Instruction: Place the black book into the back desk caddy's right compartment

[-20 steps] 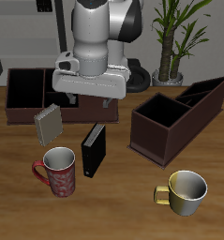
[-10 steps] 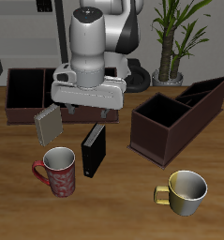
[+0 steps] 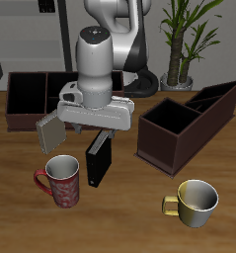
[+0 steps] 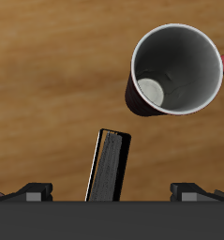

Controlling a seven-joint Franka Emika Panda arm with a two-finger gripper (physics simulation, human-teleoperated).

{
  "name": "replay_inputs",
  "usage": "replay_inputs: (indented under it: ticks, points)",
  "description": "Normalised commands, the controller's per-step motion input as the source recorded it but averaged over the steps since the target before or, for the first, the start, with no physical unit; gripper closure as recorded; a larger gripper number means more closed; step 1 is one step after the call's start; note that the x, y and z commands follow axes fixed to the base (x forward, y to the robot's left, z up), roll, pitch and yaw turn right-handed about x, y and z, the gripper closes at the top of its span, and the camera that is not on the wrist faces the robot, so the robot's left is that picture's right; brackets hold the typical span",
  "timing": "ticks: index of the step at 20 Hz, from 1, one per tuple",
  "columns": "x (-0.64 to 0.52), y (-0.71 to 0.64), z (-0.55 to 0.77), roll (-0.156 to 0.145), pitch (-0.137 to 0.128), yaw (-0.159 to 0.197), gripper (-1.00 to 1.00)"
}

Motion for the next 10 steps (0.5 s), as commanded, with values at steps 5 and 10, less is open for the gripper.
replay_inputs:
  ticks: [5, 10]
  points:
    - [0.11, -0.01, -0.39, -0.013, 0.05, -0.036, -1.0]
    - [0.05, -0.04, -0.37, 0.002, 0.048, -0.036, -1.0]
